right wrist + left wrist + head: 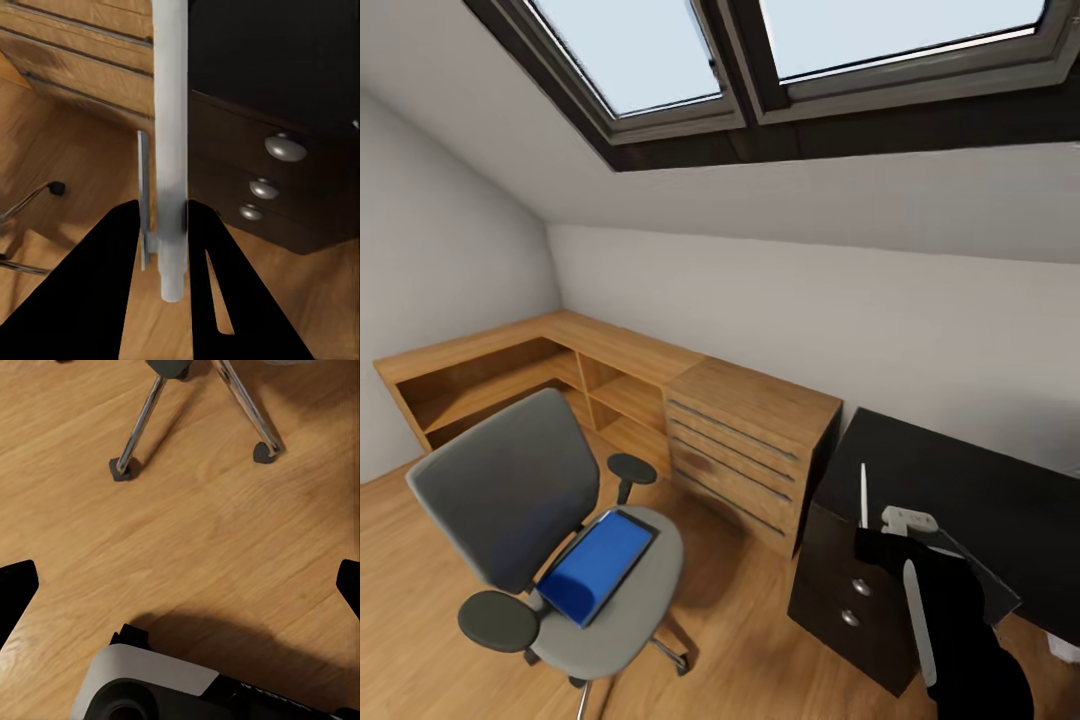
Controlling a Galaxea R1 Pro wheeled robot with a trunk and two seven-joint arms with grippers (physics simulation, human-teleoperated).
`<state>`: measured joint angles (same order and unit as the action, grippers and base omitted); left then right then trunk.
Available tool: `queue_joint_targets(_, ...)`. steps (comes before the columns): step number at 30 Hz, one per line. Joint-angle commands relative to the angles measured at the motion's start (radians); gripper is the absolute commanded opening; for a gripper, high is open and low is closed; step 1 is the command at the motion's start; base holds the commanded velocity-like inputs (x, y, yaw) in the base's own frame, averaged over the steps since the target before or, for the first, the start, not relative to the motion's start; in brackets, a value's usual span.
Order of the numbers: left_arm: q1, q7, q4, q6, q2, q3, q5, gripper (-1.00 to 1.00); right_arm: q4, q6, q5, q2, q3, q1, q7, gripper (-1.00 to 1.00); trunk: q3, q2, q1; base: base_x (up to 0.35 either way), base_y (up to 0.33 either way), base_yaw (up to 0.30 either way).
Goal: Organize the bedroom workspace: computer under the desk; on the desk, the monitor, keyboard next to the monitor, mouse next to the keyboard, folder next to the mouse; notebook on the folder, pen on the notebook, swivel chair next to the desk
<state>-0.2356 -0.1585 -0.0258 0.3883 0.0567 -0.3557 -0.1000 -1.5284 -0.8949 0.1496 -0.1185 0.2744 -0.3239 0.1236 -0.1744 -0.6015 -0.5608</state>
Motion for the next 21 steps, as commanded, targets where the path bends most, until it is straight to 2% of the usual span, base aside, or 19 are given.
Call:
queue_joint_targets(1,-0.001,-0.01,0.001,0.001,0.0,-0.003,-0.01,1.0,-0.001,-0.004,0.009,-0.001,0.009,-0.001,0.01,-1.0,-0.002,-0.002,0.0,0.0,0.0,-0.259)
queue_joint_targets(9,-0.001,-0.012,0.001,0.0,-0.003,-0.002,-0.01,1.0,-0.001,-0.004,0.008,-0.001,0.071,-0.001,0.01,-1.0,-0.002,-0.002,0.0,0.0,0.0,-0.259)
queue_joint_targets(17,-0.001,-0.013,0.001,0.001,-0.004,0.0,-0.001,1.0,-0.001,0.007,0.008,0.002,0.091,-0.001,0.011,-1.0,-0.002,-0.002,0.0,0.0,0.0,-0.238)
queue_joint_targets(21,-0.001,-0.013,0.001,0.001,-0.004,0.0,0.001,1.0,-0.001,0.026,0.008,0.002,0.118,-0.001,0.011,-1.0,0.0,-0.002,0.0,0.0,0.0,-0.237)
